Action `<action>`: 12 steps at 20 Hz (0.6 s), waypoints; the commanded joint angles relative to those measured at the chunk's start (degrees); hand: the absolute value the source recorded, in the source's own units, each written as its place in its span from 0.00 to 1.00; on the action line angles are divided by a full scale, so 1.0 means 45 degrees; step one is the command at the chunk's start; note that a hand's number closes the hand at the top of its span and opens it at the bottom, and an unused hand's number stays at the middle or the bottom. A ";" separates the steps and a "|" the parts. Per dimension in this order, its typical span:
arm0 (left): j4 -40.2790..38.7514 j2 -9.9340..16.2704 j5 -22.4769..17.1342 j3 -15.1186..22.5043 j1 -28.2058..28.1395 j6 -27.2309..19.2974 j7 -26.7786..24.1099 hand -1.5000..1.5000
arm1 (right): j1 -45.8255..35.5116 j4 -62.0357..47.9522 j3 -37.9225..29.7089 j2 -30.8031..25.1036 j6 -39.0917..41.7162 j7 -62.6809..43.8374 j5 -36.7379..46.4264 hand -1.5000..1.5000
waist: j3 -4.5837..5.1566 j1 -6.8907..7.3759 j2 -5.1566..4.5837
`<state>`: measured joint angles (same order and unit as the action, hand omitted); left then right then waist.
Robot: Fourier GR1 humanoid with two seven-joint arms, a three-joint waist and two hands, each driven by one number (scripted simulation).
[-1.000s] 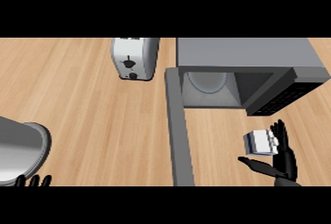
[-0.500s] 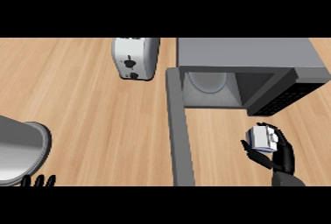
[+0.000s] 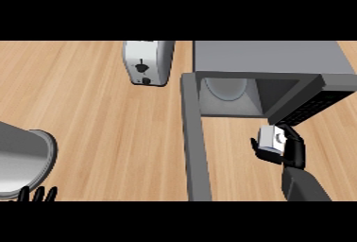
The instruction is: Pick up the milk, place it into the microwave and close the microwave
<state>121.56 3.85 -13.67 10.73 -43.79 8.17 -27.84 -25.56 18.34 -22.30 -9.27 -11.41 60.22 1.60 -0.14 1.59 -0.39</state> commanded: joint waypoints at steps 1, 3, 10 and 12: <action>0.0331 0.0206 -0.0079 0.0279 -0.0308 0.0321 0.0101 0.00 | -0.0854 -0.0563 0.0357 0.0560 -0.0338 0.1072 0.0447 1.00 | -0.0017 0.0178 -0.0044; -0.0235 0.0152 -0.0323 -0.0239 0.0169 0.0236 -0.0010 0.00 | -0.1288 -0.0353 0.0351 0.0499 0.0478 0.0936 0.0301 1.00 | -0.0005 0.0080 -0.0029; 0.0128 0.0168 -0.0230 0.0014 -0.0123 0.0223 0.0126 0.00 | -0.0812 0.0151 0.0470 0.0900 0.1014 0.1399 0.0128 1.00 | 0.0007 -0.0133 0.0034; -0.0069 0.0296 -0.0783 -0.0575 0.0131 0.0253 0.0304 0.00 | -0.1239 0.0561 0.0572 0.0971 0.0864 0.0666 0.0088 1.00 | 0.0024 -0.0217 0.0065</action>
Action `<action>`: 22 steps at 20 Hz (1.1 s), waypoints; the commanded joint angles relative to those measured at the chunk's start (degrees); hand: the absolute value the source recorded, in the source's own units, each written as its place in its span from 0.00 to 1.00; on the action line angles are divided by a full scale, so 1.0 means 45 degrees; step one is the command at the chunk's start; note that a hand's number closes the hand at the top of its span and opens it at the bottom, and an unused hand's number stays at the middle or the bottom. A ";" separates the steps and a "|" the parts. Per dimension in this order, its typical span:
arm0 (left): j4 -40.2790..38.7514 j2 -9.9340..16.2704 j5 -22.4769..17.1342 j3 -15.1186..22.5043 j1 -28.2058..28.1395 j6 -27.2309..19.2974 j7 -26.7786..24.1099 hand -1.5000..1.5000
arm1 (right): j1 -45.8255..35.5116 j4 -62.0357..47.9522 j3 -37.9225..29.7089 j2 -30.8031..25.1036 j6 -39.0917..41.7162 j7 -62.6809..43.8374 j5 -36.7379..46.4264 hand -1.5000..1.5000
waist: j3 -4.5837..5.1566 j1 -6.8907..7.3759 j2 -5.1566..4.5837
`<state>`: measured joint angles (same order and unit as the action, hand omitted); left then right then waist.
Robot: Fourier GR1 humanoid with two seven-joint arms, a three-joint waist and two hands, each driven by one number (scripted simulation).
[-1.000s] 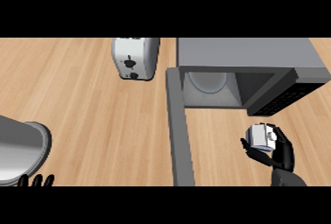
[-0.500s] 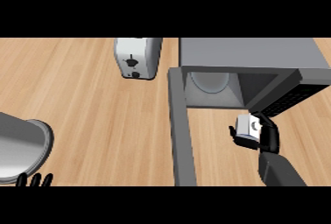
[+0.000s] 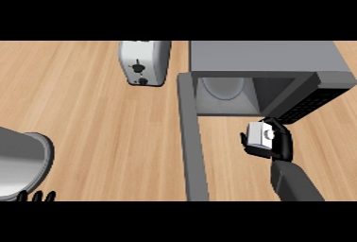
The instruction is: Pick up the milk, place it into the microwave and close the microwave
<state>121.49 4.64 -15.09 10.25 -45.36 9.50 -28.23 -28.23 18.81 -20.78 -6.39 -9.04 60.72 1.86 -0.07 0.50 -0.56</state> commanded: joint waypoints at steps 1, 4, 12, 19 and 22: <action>0.0976 -0.0243 0.0358 0.0540 -0.0329 -0.0466 0.0446 0.00 | -0.0032 0.0735 0.0256 -0.0120 0.1153 0.1021 -0.0041 1.00 | 0.0002 0.0005 0.0134; 0.0440 0.0157 -0.0265 -0.0359 0.0192 -0.0051 0.0343 0.00 | 0.0235 0.1789 0.0796 0.0695 -0.0001 0.0548 0.0194 1.00 | 0.0021 -0.0103 0.0170; -0.0019 -0.0261 0.0418 0.0614 -0.0918 0.0184 -0.0640 0.00 | 0.4154 0.7658 0.2478 0.0783 0.0726 -0.2137 0.0302 1.00 | 0.0042 -0.0330 0.0258; 0.0262 0.0194 -0.0233 -0.0118 -0.1133 0.0430 -0.0657 0.00 | 0.6694 1.3042 0.4037 0.0847 0.2127 -0.5115 -0.0100 1.00 | 0.0049 -0.0319 0.0241; 0.1333 0.0046 -0.0078 0.0265 -0.1568 0.0004 -0.0168 0.00 | 0.7155 1.4249 0.4453 0.1385 0.2797 -0.5858 -0.1300 1.00 | 0.0031 -0.0250 0.0207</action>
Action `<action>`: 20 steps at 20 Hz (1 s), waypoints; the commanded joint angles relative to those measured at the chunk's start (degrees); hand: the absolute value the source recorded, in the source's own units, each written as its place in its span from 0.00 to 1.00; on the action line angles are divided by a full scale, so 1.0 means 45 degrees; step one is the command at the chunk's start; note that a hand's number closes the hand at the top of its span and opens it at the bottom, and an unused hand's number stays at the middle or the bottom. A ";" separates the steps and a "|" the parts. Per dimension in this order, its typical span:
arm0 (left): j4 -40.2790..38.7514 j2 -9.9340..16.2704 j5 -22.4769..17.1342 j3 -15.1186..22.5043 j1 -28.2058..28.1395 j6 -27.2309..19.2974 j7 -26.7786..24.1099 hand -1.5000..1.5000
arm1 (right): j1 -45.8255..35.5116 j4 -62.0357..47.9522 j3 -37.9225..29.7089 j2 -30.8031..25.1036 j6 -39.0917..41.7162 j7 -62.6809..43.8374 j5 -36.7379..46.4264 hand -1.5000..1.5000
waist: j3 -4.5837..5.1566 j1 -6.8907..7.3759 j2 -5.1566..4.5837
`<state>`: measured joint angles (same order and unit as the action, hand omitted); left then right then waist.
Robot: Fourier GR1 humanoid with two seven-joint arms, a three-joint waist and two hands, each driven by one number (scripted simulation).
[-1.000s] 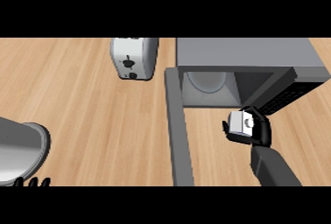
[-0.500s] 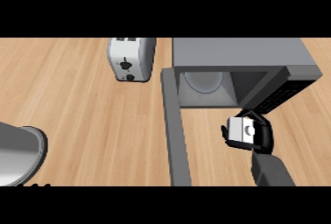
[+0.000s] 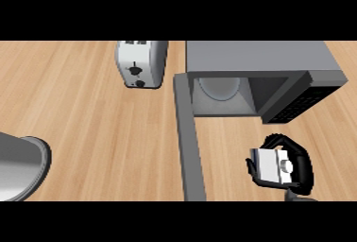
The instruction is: Pick up the milk, place it into the microwave and close the microwave
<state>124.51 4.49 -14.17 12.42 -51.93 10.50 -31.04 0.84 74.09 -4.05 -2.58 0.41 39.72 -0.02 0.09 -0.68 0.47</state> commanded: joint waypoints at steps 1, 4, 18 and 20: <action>0.0082 -0.0067 0.0008 -0.0022 0.0009 -0.0188 0.0118 0.00 | 0.1286 0.2351 0.1122 0.0544 0.0577 -0.1235 -0.1269 1.00 | -0.0010 0.0047 -0.0032; -0.0182 -0.0036 -0.0051 -0.0017 0.0423 -0.0133 0.0153 0.00 | 0.0892 0.2767 0.0993 0.0558 0.0691 -0.1755 -0.1787 1.00 | -0.0019 0.0174 -0.0078; -0.1897 0.0174 -0.0631 -0.1429 0.1185 0.0437 -0.0921 0.00 | -0.3117 -0.0491 0.2358 0.0572 -0.3469 -0.2765 -0.0135 1.00 | -0.0021 0.0328 -0.0112; -0.0658 0.0855 -0.1941 -0.1881 0.0473 0.0845 0.0243 0.00 | -0.3945 -0.1126 0.2958 0.0571 -0.4826 -0.3218 0.0125 1.00 | -0.0023 0.0420 -0.0126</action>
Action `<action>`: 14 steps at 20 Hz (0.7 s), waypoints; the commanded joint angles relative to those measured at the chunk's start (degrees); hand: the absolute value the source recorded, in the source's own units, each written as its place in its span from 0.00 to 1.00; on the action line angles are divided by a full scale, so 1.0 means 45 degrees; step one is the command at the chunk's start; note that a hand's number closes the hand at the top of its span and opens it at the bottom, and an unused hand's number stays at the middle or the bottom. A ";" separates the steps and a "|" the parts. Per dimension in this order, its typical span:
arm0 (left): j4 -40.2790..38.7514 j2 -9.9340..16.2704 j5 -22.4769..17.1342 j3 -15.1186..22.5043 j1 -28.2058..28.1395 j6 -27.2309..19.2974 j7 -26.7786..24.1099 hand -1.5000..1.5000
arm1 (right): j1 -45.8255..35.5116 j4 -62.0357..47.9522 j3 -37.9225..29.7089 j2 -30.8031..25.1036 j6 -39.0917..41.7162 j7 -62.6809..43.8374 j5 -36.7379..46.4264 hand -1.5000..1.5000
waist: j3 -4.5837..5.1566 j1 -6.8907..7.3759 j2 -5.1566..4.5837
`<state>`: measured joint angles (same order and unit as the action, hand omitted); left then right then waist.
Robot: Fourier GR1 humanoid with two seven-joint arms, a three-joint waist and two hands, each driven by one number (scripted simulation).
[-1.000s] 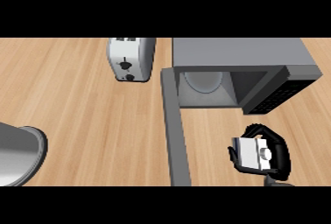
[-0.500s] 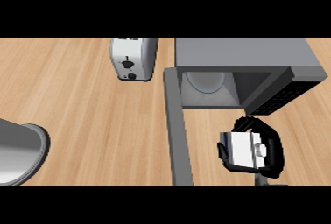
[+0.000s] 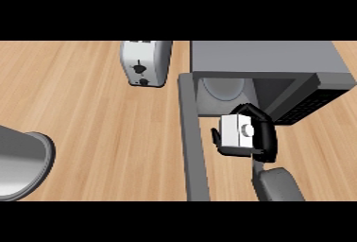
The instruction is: Pick up the milk, place it into the microwave and close the microwave
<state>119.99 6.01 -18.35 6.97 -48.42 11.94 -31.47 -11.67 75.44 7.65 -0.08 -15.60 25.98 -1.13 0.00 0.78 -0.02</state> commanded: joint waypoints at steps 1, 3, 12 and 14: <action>0.0145 0.0476 -0.0769 -0.0967 -0.0410 0.0603 -0.0348 0.00 | -0.1670 -0.1674 0.0265 0.0018 -0.1470 -0.0630 0.0458 1.00 | -0.0001 0.0119 -0.0007; -0.0113 -0.0013 0.0219 -0.0051 -0.0169 0.0236 -0.0311 0.00 | -0.2768 -0.2944 -0.0867 -0.0208 -0.1146 -0.0822 0.0371 1.00 | -0.0003 0.0085 -0.0025; 0.0323 0.0406 -0.0749 -0.1000 -0.0049 0.0568 0.0333 0.00 | -0.5650 -0.9277 -0.2381 -0.0233 -0.1164 0.2559 -0.0837 1.00 | -0.0019 0.0272 -0.0119; -0.0515 0.0367 -0.0370 -0.0891 -0.0263 0.1075 -0.0521 0.00 | -0.6631 -1.0244 -0.2433 -0.0159 -0.2024 0.2161 -0.0450 1.00 | -0.0013 0.0449 -0.0140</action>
<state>120.59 7.25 -20.34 4.13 -49.36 14.66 -31.07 -35.34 38.89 -0.95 -0.96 -22.28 33.64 -4.13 -0.07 1.98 -0.47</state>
